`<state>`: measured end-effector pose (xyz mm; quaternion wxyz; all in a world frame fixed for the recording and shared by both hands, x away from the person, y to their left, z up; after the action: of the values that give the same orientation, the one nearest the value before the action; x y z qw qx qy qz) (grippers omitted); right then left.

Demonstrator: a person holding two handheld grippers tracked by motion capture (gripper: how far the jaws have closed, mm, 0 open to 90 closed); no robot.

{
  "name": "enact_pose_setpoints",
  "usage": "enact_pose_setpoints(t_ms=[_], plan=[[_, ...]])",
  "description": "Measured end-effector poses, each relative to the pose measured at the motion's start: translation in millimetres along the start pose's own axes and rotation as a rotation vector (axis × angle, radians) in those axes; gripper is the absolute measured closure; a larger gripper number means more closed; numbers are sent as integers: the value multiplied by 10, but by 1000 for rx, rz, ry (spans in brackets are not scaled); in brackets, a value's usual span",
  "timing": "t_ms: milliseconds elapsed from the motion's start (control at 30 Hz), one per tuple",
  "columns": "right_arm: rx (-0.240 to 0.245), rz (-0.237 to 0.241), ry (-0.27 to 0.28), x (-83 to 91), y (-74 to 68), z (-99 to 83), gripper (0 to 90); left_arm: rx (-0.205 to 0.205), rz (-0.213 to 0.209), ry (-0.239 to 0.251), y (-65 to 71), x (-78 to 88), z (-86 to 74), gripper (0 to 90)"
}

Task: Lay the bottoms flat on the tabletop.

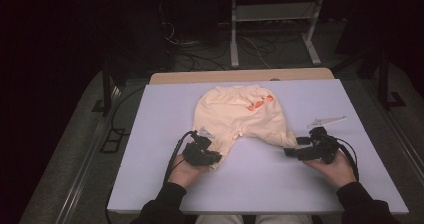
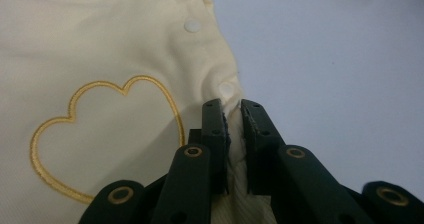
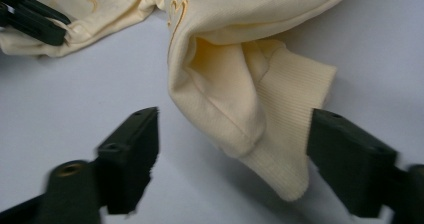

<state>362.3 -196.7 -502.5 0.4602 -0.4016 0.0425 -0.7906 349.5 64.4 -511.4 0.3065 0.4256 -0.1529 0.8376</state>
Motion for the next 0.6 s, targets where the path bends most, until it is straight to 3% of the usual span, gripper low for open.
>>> enact_pose_setpoints(t_ms=[100, 167, 233, 467, 567, 600], plan=[[31, -53, -43, -46, 47, -18, 433, 2, -9, 4, 9, 14, 6, 799], [44, -51, -75, -83, 50, -36, 628, 3, -14, 7, 14, 19, 13, 799], [43, -44, -98, -97, 26, -42, 725, 6, -20, 10, 15, 21, 17, 800], [1, 27, -87, -76, -151, 39, 773, 20, -30, 23, 0, 34, 38, 801], [-28, 99, -55, -59, -270, 124, 778, 25, -38, 30, -9, 44, 52, 801], [-41, 151, -34, -50, -337, 184, 780, 26, -42, 30, -12, 46, 55, 801]])
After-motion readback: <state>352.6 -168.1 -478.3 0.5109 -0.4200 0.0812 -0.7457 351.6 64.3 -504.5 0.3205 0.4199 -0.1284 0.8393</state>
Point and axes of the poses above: each handheld gripper's, and its own axes: x roughly backward along the jaws, z roughly out of its top, y roughly to its right, the point moved 10 cm from there along -x, roughly forward along the jaws, and after that the axes turned 14 degrees about z, right-handed, at the moved point
